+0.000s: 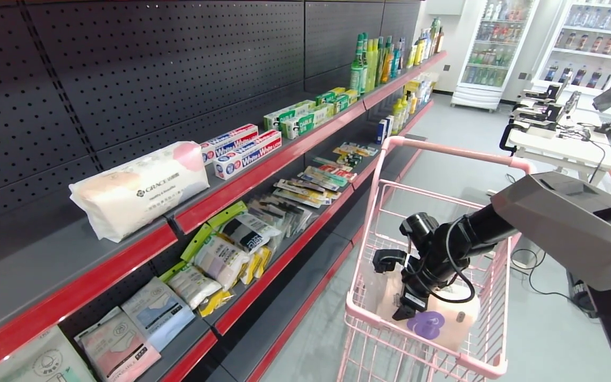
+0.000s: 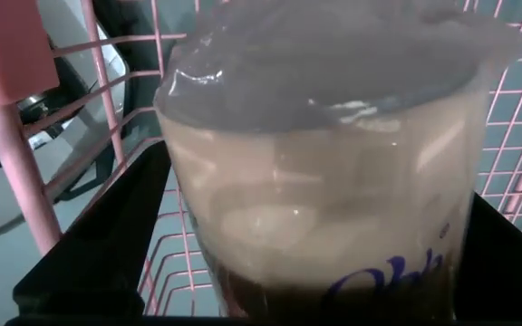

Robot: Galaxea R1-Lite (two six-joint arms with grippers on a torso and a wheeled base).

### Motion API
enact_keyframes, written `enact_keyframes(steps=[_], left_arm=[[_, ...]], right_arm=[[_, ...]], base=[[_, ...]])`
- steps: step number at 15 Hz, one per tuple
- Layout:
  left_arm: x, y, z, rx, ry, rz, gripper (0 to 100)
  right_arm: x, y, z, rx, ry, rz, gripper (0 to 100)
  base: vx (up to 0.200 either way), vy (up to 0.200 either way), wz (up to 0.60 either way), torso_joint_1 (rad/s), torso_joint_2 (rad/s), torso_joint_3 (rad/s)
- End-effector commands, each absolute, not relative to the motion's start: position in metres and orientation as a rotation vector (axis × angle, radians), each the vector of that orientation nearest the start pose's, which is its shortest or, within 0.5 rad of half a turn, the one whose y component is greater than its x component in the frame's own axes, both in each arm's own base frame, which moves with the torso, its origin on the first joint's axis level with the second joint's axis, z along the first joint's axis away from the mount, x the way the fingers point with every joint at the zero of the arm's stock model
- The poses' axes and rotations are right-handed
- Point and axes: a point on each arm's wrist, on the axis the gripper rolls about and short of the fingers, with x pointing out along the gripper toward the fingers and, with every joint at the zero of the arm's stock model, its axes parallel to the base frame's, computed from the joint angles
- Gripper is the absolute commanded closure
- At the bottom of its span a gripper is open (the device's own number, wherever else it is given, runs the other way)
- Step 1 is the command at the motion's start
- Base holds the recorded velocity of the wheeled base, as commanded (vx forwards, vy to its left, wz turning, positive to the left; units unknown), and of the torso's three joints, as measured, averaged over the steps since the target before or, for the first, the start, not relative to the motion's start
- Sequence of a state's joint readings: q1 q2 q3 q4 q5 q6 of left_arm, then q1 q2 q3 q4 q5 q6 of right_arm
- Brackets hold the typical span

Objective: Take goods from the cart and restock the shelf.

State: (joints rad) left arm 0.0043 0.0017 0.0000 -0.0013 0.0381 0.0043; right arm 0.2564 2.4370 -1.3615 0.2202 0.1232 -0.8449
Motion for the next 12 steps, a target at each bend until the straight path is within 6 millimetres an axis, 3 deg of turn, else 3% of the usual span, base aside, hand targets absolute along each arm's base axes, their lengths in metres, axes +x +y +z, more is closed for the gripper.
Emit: enact_keyframes(steps=[1, 12], left_arm=[[-0.0226, 0.0008, 0.0757, 0.005, 0.002, 0.043, 0], [-0.0226, 0.0007, 0.0757, 0.005, 0.002, 0.044, 0]], right_arm=[[0.3901, 0.1056, -0.0241, -0.800, 1.097, 0.858, 0], [0.3805, 0.1111, -0.0292, -0.847, 1.184, 0.852, 0]], base=[[0.000, 0.000, 0.00, 0.000, 0.00, 0.000], [0.000, 0.000, 0.00, 0.000, 0.00, 0.000]])
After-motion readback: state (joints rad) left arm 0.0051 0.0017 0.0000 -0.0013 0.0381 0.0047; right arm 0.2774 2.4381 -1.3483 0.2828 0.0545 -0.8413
